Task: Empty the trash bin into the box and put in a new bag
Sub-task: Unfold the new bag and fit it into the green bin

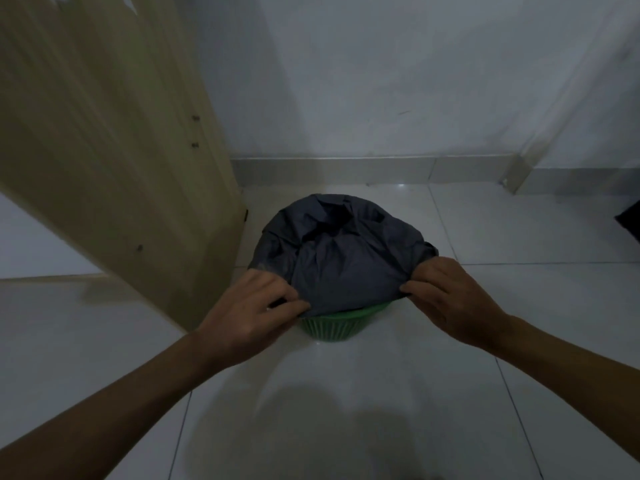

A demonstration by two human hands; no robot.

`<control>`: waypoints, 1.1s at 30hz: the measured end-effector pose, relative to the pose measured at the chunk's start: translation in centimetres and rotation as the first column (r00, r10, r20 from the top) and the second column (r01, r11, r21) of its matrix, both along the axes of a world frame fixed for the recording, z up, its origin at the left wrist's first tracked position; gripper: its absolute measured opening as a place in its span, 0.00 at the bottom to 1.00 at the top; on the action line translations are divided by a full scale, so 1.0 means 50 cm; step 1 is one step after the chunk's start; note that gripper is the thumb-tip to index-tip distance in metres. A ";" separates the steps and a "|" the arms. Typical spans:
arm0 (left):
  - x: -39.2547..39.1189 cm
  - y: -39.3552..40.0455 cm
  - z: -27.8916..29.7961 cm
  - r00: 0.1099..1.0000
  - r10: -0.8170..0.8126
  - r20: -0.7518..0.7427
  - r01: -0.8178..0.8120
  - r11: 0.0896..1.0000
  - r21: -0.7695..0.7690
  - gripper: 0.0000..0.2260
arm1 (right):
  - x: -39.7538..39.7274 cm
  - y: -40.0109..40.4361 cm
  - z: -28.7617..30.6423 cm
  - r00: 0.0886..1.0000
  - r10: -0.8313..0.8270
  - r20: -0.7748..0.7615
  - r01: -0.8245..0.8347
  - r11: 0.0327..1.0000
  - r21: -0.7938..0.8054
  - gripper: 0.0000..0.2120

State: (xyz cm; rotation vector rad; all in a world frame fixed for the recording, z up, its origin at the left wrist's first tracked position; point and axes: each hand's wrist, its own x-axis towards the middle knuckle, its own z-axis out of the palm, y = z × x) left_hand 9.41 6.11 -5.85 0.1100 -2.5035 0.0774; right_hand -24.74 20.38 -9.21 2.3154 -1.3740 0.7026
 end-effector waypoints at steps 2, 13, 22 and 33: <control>0.005 0.001 -0.011 0.999 -0.043 -0.019 0.042 0.996 -0.075 0.07 | 0.001 0.001 -0.005 0.999 0.002 -0.051 -0.004 1.000 -0.030 0.05; 0.031 -0.017 -0.116 0.981 -0.037 0.188 0.068 0.985 -0.161 0.06 | 0.007 -0.015 -0.055 0.966 0.059 -0.251 -0.044 0.997 0.064 0.04; 0.052 0.009 -0.077 0.998 -0.044 0.036 0.045 0.999 0.000 0.07 | 0.002 -0.007 -0.046 0.996 -0.071 -0.051 0.078 0.986 0.145 0.05; -0.057 -0.075 0.007 0.723 0.658 0.210 -0.186 -0.106 0.977 0.13 | 0.041 -0.121 0.053 -0.118 -0.759 0.640 -0.113 0.650 0.751 0.29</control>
